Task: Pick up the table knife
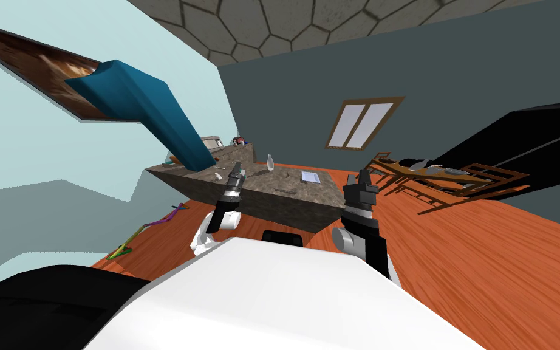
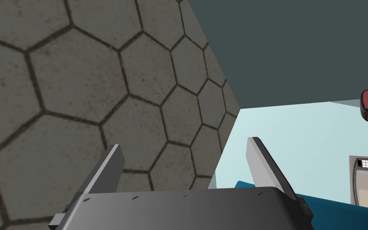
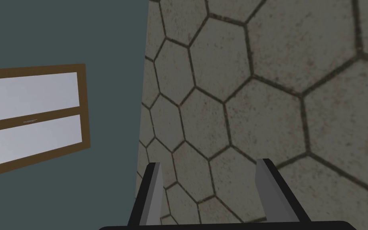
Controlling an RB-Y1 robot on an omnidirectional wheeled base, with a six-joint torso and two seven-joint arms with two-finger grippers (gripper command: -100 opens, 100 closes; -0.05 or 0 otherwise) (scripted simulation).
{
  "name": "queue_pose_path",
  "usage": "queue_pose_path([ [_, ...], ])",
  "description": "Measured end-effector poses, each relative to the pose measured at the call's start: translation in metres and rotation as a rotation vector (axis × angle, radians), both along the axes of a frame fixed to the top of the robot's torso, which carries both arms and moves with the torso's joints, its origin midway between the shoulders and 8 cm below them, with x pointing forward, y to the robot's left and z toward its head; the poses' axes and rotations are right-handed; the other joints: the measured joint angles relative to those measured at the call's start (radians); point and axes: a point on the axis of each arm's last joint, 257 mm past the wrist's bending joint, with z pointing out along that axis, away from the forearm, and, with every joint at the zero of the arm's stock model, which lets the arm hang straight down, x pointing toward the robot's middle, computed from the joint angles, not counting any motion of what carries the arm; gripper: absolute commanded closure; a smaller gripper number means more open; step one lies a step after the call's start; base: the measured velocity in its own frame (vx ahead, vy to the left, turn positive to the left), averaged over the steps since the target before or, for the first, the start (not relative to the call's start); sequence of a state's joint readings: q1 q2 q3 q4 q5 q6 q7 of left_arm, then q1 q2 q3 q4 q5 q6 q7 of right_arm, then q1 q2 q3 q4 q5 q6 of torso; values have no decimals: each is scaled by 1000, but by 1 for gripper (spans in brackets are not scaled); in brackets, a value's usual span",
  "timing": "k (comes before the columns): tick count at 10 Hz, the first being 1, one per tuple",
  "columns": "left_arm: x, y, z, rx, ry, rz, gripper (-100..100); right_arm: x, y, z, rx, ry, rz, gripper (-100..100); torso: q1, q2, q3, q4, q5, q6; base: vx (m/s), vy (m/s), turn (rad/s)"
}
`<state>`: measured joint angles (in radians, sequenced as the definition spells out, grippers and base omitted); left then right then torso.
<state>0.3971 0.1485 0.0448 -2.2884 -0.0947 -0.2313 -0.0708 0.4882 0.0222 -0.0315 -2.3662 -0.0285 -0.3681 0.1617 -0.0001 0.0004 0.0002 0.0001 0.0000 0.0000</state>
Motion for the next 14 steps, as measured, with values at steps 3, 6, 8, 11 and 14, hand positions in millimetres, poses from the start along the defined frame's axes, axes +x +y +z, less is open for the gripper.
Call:
queue_pose_path([
  [3, 18, 12, -5, 24, 48, 39, -100, 0, 0, 0, 0, 0, 0, 0, -1, 0, 0, 0, 0, 0, -9, -11, -21],
  [6, 30, 21, -11, 33, 97, 72, -100, 0, 0, 0, 0, 0, 0, 0, -1, 0, 0, 0, 0, 0, -5, -8, -18],
  [8, 40, 32, -16, 41, 136, 105, -100, 0, 0, 0, 0, 0, 0, 0, -1, 0, 0, 0, 0, 0, -10, -17, -31],
  [11, 53, 47, -24, 44, 187, 145, -100, 0, 0, 0, 0, 0, 0, 0, -1, 0, 0, 0, 0, 0, -4, -15, -25],
  [14, 66, 65, -34, 43, 252, 198, -100, 0, 0, 0, 0, 0, 0, 0, -1, 0, 0, 0, 0, 0, -4, -20, -24],
])
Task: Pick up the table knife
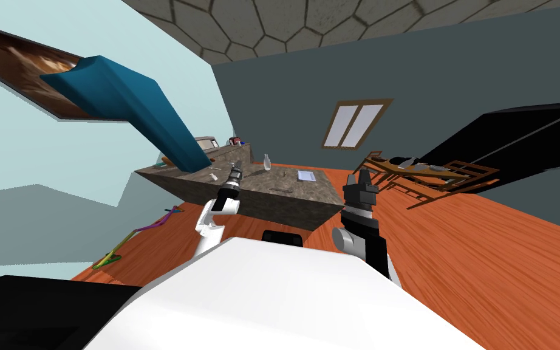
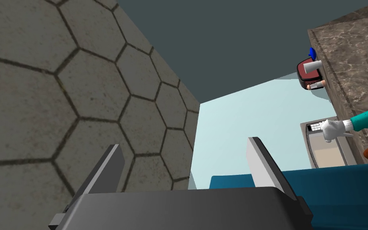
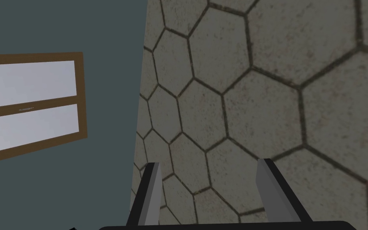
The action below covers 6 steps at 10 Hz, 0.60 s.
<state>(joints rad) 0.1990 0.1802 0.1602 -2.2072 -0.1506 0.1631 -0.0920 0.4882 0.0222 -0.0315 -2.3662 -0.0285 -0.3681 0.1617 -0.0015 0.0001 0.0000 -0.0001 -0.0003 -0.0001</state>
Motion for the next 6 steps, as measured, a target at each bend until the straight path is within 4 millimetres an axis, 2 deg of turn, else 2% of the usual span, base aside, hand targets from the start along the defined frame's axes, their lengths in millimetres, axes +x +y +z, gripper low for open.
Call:
queue_pose_path([
  [6, 18, 32, -22, -14, 113, 92, -100, 0, 0, 0, 0, 0, 0, 0, 0, 0, 0, 0, 0, 0, -2, -21, -31],
])
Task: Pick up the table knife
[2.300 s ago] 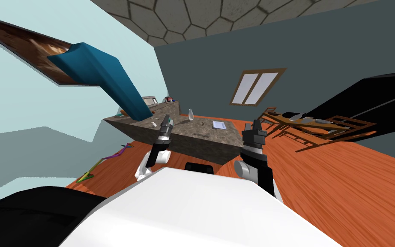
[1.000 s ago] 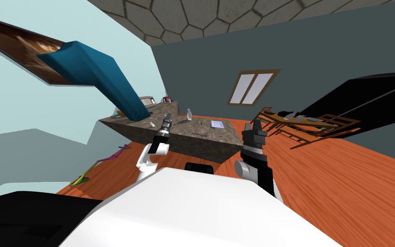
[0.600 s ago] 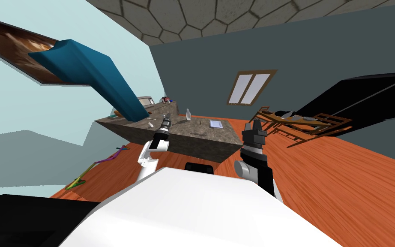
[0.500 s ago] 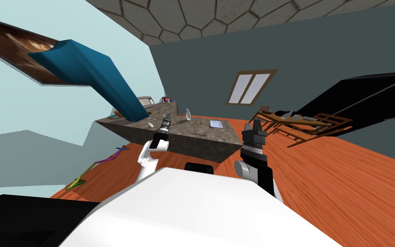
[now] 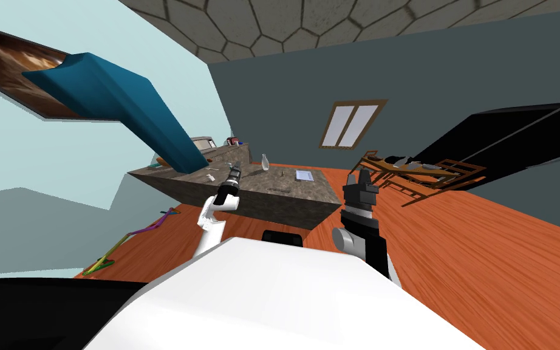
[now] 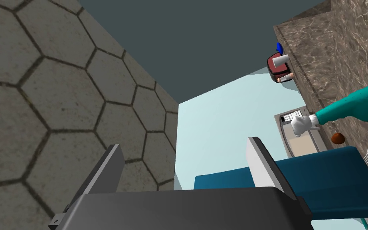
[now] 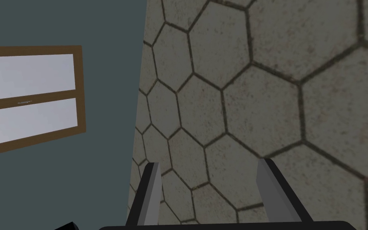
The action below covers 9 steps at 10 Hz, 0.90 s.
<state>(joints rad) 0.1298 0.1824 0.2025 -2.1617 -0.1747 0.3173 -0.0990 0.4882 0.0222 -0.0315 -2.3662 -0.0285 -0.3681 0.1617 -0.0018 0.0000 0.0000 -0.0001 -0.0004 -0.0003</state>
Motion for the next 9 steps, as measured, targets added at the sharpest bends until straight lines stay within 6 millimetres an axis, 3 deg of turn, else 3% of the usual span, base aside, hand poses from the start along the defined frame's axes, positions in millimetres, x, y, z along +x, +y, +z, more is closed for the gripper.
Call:
queue_pose_path([
  [9, 16, 52, -39, -43, 181, 144, -100, 0, 0, 0, 0, 0, 0, 0, 0, 0, 0, 0, 0, 0, 1, -28, -39],
])
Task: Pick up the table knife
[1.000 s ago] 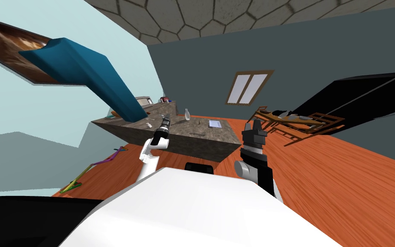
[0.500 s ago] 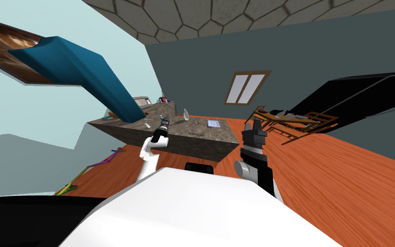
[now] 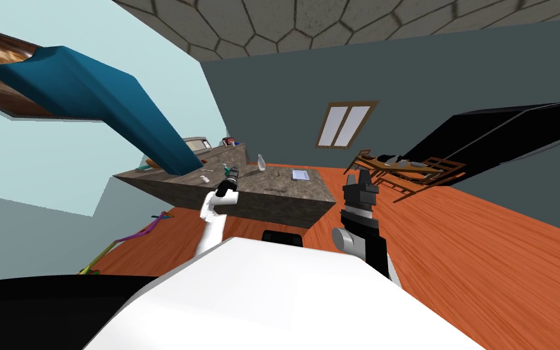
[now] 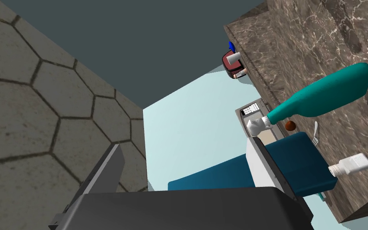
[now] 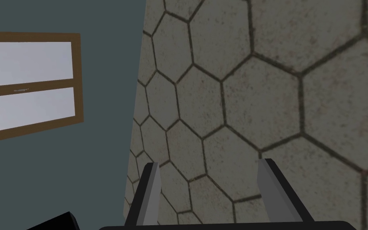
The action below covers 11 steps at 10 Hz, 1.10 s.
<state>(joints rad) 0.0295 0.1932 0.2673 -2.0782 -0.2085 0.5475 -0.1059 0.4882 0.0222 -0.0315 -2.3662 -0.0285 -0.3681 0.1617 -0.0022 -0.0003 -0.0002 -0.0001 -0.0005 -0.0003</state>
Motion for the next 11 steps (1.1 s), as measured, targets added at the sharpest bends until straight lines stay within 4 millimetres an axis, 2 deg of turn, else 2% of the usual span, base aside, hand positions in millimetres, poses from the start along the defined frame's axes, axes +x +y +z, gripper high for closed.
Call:
queue_pose_path([
  [11, 3, 48, -57, -81, 242, 171, -100, 0, 0, 0, 0, 0, 0, 0, -1, 0, 0, 0, 0, 0, 8, -39, -56],
])
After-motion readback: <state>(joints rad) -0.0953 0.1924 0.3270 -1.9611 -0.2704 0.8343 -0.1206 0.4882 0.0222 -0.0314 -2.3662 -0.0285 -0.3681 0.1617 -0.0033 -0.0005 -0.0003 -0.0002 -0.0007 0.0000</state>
